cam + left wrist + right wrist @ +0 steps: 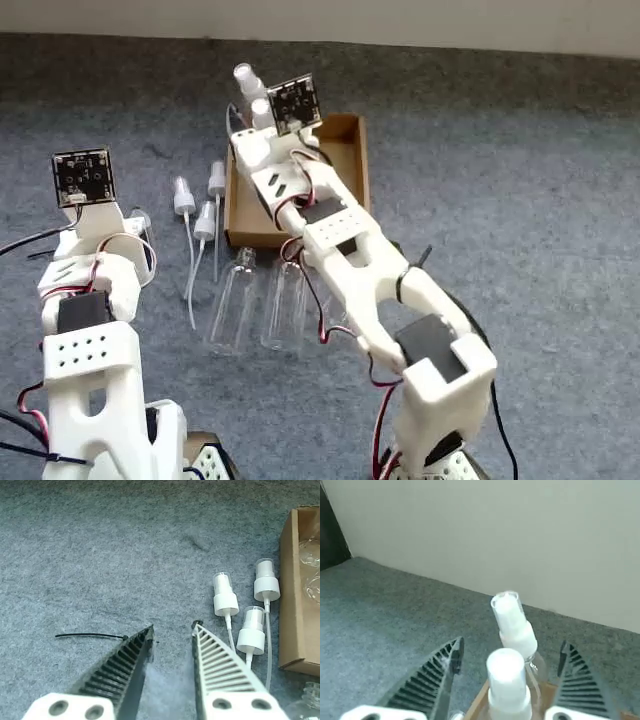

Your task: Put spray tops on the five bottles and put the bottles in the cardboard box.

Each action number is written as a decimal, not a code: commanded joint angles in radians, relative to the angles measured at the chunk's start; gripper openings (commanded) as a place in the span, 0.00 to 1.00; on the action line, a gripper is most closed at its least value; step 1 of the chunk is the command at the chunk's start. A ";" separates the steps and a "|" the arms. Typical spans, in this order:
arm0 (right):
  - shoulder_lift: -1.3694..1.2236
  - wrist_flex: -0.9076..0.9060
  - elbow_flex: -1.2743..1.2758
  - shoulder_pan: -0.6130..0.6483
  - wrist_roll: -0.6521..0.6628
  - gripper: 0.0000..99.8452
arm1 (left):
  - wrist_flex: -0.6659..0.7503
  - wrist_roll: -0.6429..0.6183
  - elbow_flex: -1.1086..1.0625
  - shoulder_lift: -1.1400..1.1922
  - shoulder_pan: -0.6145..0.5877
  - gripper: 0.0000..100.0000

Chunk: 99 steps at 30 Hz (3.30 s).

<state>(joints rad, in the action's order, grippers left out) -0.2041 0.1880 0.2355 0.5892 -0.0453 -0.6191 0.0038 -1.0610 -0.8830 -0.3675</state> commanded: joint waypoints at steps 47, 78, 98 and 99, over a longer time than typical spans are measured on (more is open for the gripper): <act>0.275 -1.253 0.283 -0.150 -0.370 0.28 | 0.020 -0.006 -0.024 -0.005 0.051 0.13; 0.275 -1.253 0.275 -0.964 0.624 0.27 | 0.020 -0.006 -0.027 -0.005 0.058 0.13; -0.061 -1.443 -0.234 -0.894 0.516 0.27 | 0.014 -0.006 -0.028 -0.005 0.088 0.13; -0.081 -1.454 -0.255 -0.900 0.516 0.27 | 0.014 -0.005 -0.028 -0.005 0.088 0.13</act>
<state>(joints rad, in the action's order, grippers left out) -0.2578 -1.2313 0.0959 -0.3115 0.4887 -0.6191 0.0038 -1.0917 -0.8830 -0.2938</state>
